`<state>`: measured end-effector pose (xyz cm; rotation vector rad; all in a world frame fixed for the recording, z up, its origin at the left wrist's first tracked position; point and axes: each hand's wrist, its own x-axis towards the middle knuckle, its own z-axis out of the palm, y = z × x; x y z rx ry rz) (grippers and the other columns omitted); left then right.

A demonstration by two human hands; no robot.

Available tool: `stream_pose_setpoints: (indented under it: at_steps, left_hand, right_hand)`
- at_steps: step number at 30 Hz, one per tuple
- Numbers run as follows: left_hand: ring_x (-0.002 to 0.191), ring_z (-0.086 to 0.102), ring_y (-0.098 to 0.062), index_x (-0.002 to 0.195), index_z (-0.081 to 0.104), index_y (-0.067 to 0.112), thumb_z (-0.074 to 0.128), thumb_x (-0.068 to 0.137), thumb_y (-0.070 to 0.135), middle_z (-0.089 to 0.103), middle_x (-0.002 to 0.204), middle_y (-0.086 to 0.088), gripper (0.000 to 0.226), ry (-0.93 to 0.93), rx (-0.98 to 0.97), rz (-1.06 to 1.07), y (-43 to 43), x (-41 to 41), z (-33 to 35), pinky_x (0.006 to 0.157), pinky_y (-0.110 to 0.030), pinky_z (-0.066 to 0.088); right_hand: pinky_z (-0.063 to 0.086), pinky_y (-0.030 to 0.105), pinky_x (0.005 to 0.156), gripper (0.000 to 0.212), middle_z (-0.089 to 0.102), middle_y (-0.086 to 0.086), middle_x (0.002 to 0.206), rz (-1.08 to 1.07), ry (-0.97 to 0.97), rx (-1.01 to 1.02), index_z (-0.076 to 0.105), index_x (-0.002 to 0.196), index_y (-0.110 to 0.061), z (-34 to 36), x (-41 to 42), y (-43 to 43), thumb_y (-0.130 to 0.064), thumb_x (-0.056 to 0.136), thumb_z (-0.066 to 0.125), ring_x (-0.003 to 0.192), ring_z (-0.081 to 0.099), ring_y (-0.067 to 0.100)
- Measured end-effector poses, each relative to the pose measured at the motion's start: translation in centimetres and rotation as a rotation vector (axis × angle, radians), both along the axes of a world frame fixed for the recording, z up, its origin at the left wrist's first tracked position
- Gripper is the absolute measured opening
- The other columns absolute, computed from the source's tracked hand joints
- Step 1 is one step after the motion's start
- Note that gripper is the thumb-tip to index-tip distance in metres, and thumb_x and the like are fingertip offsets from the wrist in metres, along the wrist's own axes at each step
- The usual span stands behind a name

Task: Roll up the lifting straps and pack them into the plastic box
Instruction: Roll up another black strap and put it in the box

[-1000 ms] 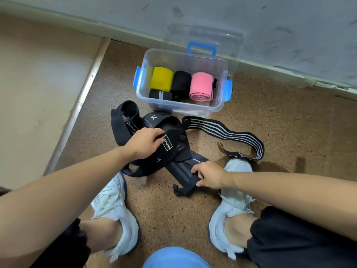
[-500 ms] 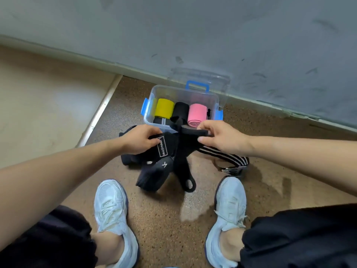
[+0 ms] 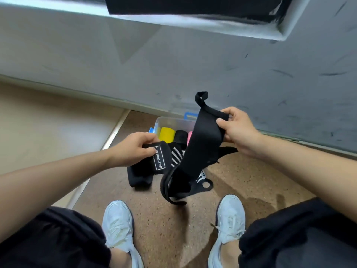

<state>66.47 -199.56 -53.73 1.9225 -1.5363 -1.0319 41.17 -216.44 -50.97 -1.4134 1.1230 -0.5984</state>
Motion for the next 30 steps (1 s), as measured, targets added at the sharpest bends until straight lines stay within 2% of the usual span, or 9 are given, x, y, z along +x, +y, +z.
stream_pose_setpoints:
  at_steps: [5,10,15,18,20,23,25,28,30]
  left_hand:
    - [0.070,0.058,-0.017,0.077,0.060,0.017,0.056,0.076,0.034,0.063,0.069,0.006,0.018,0.001,0.009,0.177,0.8,1.1,-0.2,0.069,-0.037,0.045]
    - [0.073,0.063,-0.017,0.076,0.057,0.020,0.084,0.080,0.042,0.066,0.075,0.002,0.035,-0.182,-0.020,0.209,1.0,-0.1,-2.8,0.069,-0.039,0.052]
    - [0.076,0.066,-0.017,0.081,0.063,0.021,0.085,0.081,0.033,0.070,0.079,0.003,0.025,-0.222,-0.017,-0.038,0.2,0.4,-2.0,0.070,-0.044,0.054]
    - [0.071,0.062,-0.005,0.075,0.060,0.034,0.085,0.082,0.027,0.067,0.074,0.013,0.027,-0.286,-0.018,-0.119,-0.2,1.6,-1.0,0.064,-0.032,0.050]
    - [0.072,0.061,-0.004,0.074,0.058,0.037,0.083,0.084,0.023,0.066,0.074,0.016,0.031,-0.318,-0.033,-0.167,-0.4,2.4,-0.4,0.062,-0.024,0.044]
    - [0.072,0.059,-0.005,0.079,0.061,0.032,0.080,0.087,0.015,0.065,0.077,0.017,0.027,-0.283,-0.046,-0.214,-0.5,3.1,0.4,0.059,-0.016,0.040]
    - [0.067,0.057,-0.006,0.081,0.063,0.025,0.079,0.088,0.013,0.064,0.074,0.012,0.022,-0.245,-0.035,-0.253,-0.6,2.9,1.1,0.058,-0.013,0.040]
    - [0.063,0.055,-0.003,0.083,0.063,0.020,0.078,0.089,0.011,0.062,0.071,0.013,0.019,-0.178,-0.032,-0.304,-0.8,2.3,2.2,0.057,-0.011,0.038]
    - [0.062,0.054,-0.001,0.084,0.062,0.017,0.078,0.089,0.008,0.062,0.070,0.014,0.018,-0.113,-0.035,-0.307,-0.8,2.0,2.8,0.057,-0.011,0.039]
  right_hand:
    - [0.063,0.046,0.069,0.013,0.064,0.016,0.099,-0.069,0.199,0.050,0.057,0.101,-0.012,-3.2,-1.2,0.3,0.000,0.100,0.052,0.084,0.067,0.028]
    - [0.063,0.050,0.074,0.011,0.066,0.014,0.097,0.030,0.161,0.076,0.059,0.104,-0.010,-3.5,-0.6,0.9,-0.001,0.100,0.054,0.081,0.068,0.026]
    - [0.054,0.028,0.057,0.018,0.069,-0.003,0.083,0.295,0.240,-0.121,0.066,0.102,-0.014,-3.5,-0.2,0.6,0.001,0.096,0.057,0.071,0.065,0.011]
    - [0.049,0.028,0.069,0.016,0.064,-0.009,0.079,0.444,0.466,-0.247,0.068,0.098,-0.018,-5.4,-0.3,0.7,-0.004,0.091,0.063,0.078,0.062,0.015]
    - [0.041,0.024,0.075,0.019,0.063,-0.009,0.088,0.560,0.646,-0.311,0.070,0.106,-0.018,-6.7,-0.4,1.1,-0.008,0.091,0.065,0.086,0.058,0.017]
    - [0.047,0.030,0.087,0.032,0.068,0.004,0.119,0.717,0.819,-0.363,0.066,0.123,-0.016,-8.4,-0.2,1.4,-0.015,0.091,0.068,0.100,0.060,0.020]
    - [0.051,0.034,0.095,0.043,0.067,0.003,0.125,0.704,0.717,-0.337,0.063,0.131,-0.018,-8.7,0.6,1.7,-0.025,0.090,0.075,0.100,0.062,0.016]
    - [0.048,0.031,0.105,0.060,0.062,-0.013,0.126,0.684,0.370,-0.208,0.055,0.143,-0.024,-7.8,2.5,2.4,-0.022,0.088,0.079,0.089,0.067,0.008]
    - [0.051,0.023,0.096,0.070,0.058,-0.020,0.126,0.732,0.241,-0.120,0.047,0.149,-0.027,-7.2,3.6,2.9,-0.014,0.088,0.078,0.083,0.071,0.014]
